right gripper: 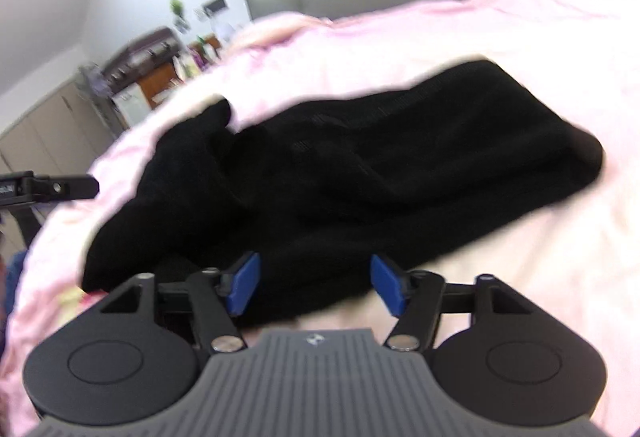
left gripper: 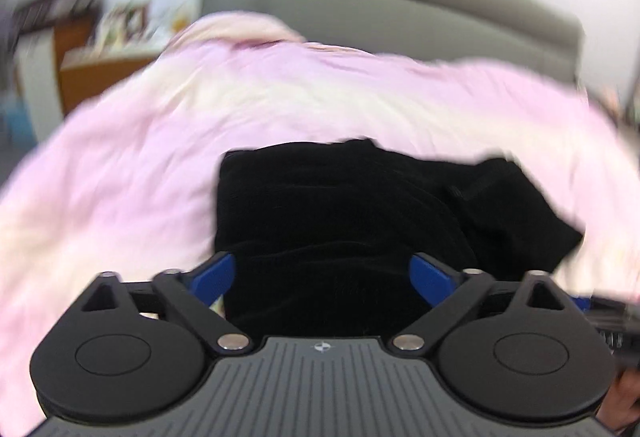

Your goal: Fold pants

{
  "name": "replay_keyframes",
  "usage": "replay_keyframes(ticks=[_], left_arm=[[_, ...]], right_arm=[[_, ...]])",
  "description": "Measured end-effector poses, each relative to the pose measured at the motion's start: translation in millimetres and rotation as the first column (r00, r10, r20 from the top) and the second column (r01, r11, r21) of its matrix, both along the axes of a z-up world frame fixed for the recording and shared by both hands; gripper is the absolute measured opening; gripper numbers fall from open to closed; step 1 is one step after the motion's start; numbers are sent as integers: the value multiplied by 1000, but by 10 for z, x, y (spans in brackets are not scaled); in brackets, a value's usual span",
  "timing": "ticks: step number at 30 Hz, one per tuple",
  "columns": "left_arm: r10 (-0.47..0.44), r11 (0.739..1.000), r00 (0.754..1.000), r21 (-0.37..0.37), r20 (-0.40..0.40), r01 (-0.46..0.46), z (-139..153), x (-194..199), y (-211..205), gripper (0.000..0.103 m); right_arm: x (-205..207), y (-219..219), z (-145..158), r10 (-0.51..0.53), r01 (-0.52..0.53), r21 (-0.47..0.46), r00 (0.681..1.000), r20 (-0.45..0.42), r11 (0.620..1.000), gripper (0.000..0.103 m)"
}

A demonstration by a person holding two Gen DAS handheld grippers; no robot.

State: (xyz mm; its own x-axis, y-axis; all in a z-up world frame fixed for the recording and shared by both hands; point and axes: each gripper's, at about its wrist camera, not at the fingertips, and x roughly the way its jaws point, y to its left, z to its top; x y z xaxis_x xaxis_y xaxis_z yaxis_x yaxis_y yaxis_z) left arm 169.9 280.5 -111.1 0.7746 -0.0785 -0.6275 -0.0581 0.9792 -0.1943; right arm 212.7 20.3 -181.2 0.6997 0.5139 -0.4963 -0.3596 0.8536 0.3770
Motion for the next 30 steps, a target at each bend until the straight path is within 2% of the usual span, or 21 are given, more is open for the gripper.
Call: replay_keyframes(ticks=[3, 6, 8, 9, 11, 14, 15, 16, 18, 21, 24, 28, 30], left_arm=[[68, 986, 995, -145, -78, -78, -135, 83, 448, 103], [160, 929, 978, -314, -134, -195, -333, 7, 728, 103], [153, 892, 974, -400, -170, -210, -452, 6, 819, 103], [143, 883, 973, -420, -183, -209, -516, 23, 822, 103], [125, 887, 970, -414, -209, -204, -605, 24, 744, 103], [106, 884, 973, -427, -207, -188, -655, 17, 653, 103], [102, 881, 973, -436, -207, -185, -675, 38, 651, 103], [100, 878, 973, -441, -208, -184, -694, 62, 647, 103], [96, 883, 971, -432, -220, -185, -716, 94, 603, 103], [82, 900, 974, -404, -210, -163, -719, 133, 505, 103], [76, 896, 977, -416, -199, -154, -683, 132, 457, 103], [63, 887, 985, -443, -159, -128, -560, 91, 453, 103], [50, 895, 989, -432, -142, -107, -519, 94, 413, 103]], right_arm=[[84, 162, 141, 41, -42, 55, 999, 17, 998, 70], [262, 403, 251, 77, -78, 95, 997, 14, 992, 70], [414, 571, 301, 98, -98, 116, 995, 7, 988, 70], [493, 654, 305, 106, -106, 115, 994, 3, 988, 70], [655, 791, 278, 107, -104, 105, 994, -23, 989, 70], [884, 893, 148, 140, -120, 155, 982, -123, 981, 70], [929, 914, 99, 157, -130, 171, 975, -156, 977, 68], [956, 939, 56, 175, -143, 173, 967, -184, 974, 60], [903, 979, 24, 178, -160, 114, 970, -169, 980, 56], [813, 984, 11, 191, -182, 76, 971, -145, 980, 52], [747, 988, 114, 204, -201, 41, 973, -104, 979, 48], [671, 844, 372, 201, -198, 84, 979, -33, 977, 47], [651, 776, 423, 183, -181, 82, 983, -15, 980, 47]])
